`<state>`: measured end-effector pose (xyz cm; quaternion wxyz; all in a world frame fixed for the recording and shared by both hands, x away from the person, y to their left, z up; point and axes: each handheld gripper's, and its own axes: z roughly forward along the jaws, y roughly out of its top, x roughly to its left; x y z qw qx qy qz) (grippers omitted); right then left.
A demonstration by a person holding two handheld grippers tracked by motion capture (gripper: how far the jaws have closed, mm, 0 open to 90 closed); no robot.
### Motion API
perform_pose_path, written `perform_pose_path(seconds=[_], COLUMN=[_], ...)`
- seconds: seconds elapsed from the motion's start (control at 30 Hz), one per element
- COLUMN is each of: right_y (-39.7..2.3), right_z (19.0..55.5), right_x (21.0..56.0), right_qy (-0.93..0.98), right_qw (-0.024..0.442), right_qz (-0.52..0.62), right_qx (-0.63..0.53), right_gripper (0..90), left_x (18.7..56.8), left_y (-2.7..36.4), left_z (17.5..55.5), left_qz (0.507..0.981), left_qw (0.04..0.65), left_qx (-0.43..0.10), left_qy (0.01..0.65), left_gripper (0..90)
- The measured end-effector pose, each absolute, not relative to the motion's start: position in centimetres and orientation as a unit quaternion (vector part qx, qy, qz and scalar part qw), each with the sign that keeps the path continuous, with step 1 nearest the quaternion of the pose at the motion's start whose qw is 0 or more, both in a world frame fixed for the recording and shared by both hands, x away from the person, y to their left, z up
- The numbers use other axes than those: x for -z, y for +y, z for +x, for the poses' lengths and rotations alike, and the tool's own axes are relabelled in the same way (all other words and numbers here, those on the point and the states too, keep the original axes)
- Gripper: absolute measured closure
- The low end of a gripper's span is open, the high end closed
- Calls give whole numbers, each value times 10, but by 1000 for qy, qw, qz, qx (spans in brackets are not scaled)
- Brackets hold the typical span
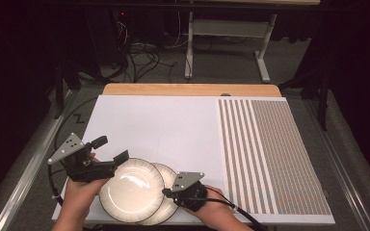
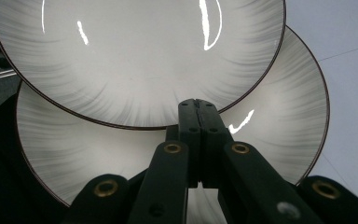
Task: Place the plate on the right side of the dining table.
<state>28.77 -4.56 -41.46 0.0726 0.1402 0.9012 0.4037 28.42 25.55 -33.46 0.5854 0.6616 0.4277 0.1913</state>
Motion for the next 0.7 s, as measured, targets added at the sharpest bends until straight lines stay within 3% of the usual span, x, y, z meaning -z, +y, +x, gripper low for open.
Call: perform_pose_path(seconds=[0.1, 0.7], right_y=[-46, -45], right_z=[288, 288], right_x=[415, 415], right_qy=[902, 903], right_qw=[73, 77], right_qz=[142, 137], right_qx=[-402, -400], right_gripper=[900, 900], left_x=[336, 346], left_y=[260, 257], left_z=[286, 287], left_qz=[664, 700], left_qw=[586, 544], left_qx=[-153, -58], left_qy=[439, 458], left_gripper=[15, 19])
